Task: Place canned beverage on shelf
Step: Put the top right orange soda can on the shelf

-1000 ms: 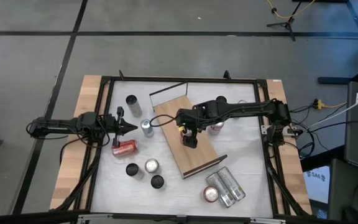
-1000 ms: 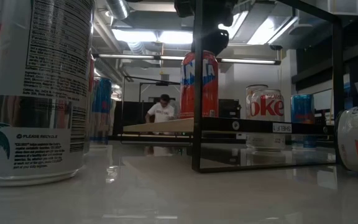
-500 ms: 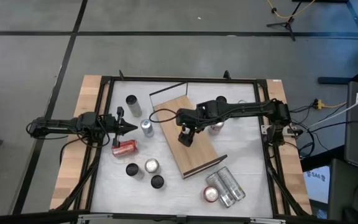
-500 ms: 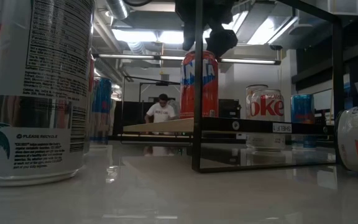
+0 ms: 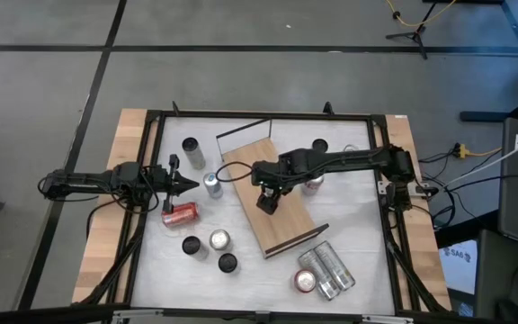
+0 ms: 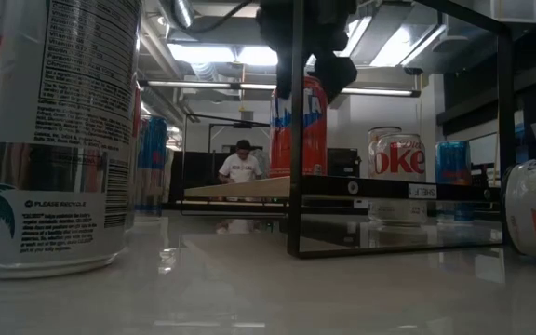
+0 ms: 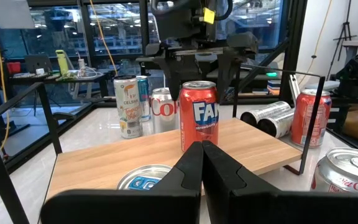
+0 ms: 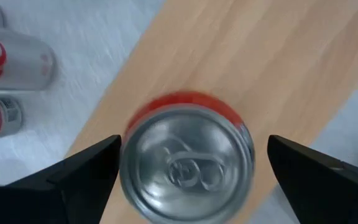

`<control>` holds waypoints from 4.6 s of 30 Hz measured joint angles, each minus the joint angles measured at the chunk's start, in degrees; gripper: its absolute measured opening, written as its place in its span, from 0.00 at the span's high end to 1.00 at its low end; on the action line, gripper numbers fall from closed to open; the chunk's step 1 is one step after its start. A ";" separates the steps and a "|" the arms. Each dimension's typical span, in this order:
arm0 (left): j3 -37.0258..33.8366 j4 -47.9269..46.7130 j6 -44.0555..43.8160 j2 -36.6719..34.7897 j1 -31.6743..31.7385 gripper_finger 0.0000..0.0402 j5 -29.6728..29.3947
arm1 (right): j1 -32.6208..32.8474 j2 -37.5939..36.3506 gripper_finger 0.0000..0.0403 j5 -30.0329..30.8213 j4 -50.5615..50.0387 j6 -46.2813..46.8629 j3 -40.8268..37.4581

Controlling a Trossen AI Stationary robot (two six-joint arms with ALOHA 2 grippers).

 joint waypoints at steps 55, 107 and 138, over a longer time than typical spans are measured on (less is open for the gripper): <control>0.00 0.00 0.00 -0.01 0.01 1.00 0.01 | -11.93 0.15 0.27 -12.12 0.38 -35.77 -0.06; 0.00 0.04 5.11 -0.01 0.01 1.00 -0.02 | -28.96 2.90 0.27 -13.97 12.76 -40.42 0.26; -0.02 0.04 5.03 -0.03 0.01 1.00 0.00 | -28.89 3.85 0.15 -13.44 13.42 -40.37 -0.16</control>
